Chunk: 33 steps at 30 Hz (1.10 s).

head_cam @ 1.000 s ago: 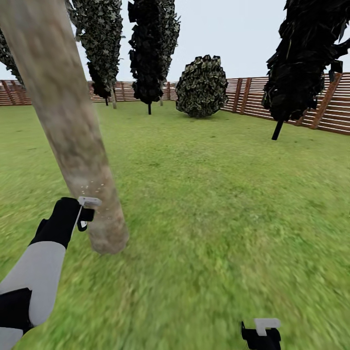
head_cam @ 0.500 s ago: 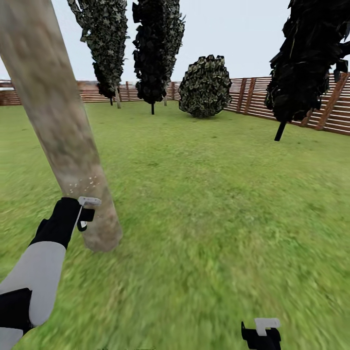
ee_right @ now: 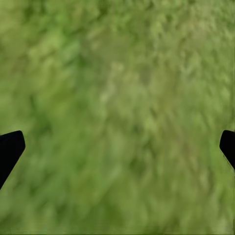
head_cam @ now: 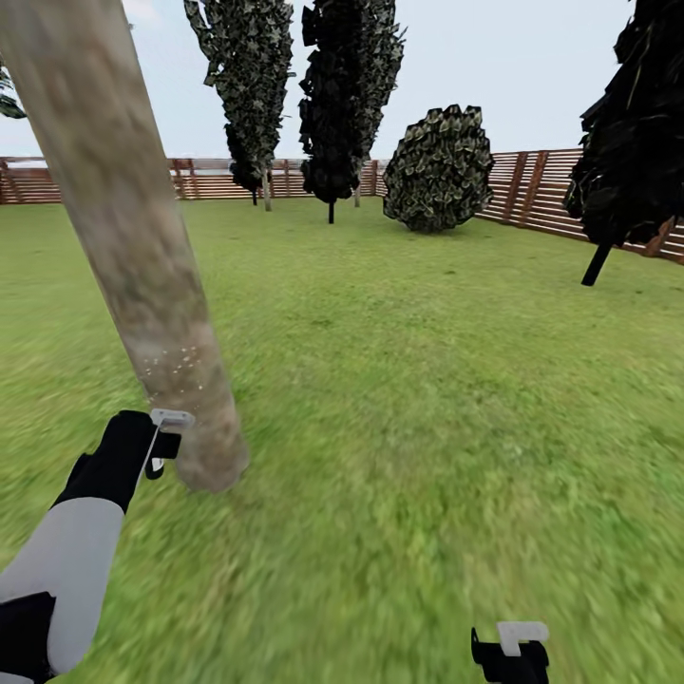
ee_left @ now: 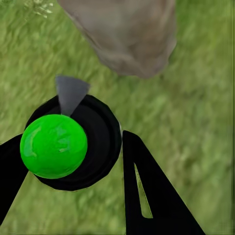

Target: In the garden, pick up the pesticide atomizer on the floor and spray pesticide onto both trees until each tree trunk is fully covered.

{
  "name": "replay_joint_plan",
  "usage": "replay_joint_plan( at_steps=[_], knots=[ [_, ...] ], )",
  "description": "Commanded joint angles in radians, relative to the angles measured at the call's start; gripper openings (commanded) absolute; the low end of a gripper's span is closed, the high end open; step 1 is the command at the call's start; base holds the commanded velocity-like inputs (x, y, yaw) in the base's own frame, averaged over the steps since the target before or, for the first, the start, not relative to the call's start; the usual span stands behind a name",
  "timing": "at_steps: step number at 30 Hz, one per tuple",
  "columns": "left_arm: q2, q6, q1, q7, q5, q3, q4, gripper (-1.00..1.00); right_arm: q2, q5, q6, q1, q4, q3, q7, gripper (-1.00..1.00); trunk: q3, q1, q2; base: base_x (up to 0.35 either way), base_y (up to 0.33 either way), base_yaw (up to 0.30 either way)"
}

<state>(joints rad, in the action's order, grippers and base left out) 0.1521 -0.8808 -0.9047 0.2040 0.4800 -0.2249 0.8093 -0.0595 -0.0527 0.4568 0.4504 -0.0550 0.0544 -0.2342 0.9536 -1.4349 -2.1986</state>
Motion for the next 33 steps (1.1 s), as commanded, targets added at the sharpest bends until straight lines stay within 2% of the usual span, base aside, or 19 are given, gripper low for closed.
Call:
replay_joint_plan(
  at_steps=[1, 5, 7, 9, 12, 16, 27, 30, 32, 33],
  knots=[
    [-0.001, -0.003, -0.001, 0.01, 0.011, -0.002, 0.002, -1.0, 0.0, -0.006, 0.0, 0.001, 0.001, 0.005, -0.008, 1.0, 0.001, 0.0, 0.0, 0.272, -0.153, 0.023],
    [-0.002, -0.003, 0.0, 0.008, 0.012, -0.006, 0.01, -1.0, 0.0, -0.006, 0.0, 0.001, 0.001, 0.005, -0.008, 1.0, 0.001, 0.0, 0.0, 0.289, -0.13, 0.004],
    [0.004, -0.003, 0.0, -0.023, 0.012, -0.01, 0.012, -1.0, 0.0, -0.006, -0.001, 0.001, 0.001, 0.005, -0.008, 1.0, 0.001, 0.0, 0.0, 0.295, -0.12, 0.0],
    [0.014, -0.002, 0.0, -0.068, 0.01, -0.04, 0.011, -1.0, 0.0, -0.006, -0.001, 0.001, 0.001, 0.005, -0.008, 1.0, 0.001, 0.0, 0.0, 0.296, -0.119, 0.0],
    [0.016, -0.001, 0.001, -0.086, 0.005, -0.061, 0.002, -1.0, 0.0, -0.006, -0.001, 0.001, 0.001, 0.005, -0.008, 1.0, 0.001, 0.0, 0.0, 0.295, -0.124, 0.0],
    [0.008, -0.001, 0.001, -0.091, 0.002, -0.062, 0.001, -1.0, 0.001, -0.006, -0.001, 0.001, 0.0, 0.005, -0.008, 1.0, 0.001, 0.0, 0.0, 0.237, -0.182, 0.07],
    [0.006, -0.001, 0.002, -0.092, 0.0, -0.064, -0.001, -1.0, 0.001, -0.006, -0.001, 0.001, 0.0, 0.005, -0.008, 1.0, 0.001, 0.0, 0.0, 0.086, -0.267, 0.275],
    [0.005, 0.001, 0.018, -0.09, -0.001, -0.065, -0.013, -1.0, 0.001, -0.006, -0.001, 0.001, 0.0, 0.005, -0.008, 1.0, 0.001, 0.0, 0.0, 0.082, -0.269, 0.277],
    [0.005, 0.083, 0.059, -0.091, -0.001, -0.068, -0.061, -1.0, 0.001, -0.006, -0.001, 0.001, 0.0, 0.005, -0.008, 1.0, 0.001, 0.0, 0.0, 0.082, -0.269, 0.277],
    [0.004, 0.102, 0.064, -0.092, -0.001, -0.069, -0.082, -1.0, 0.001, -0.006, -0.001, 0.001, 0.0, 0.005, -0.008, 1.0, 0.001, 0.0, 0.0, 0.081, -0.269, 0.277]
  ],
)
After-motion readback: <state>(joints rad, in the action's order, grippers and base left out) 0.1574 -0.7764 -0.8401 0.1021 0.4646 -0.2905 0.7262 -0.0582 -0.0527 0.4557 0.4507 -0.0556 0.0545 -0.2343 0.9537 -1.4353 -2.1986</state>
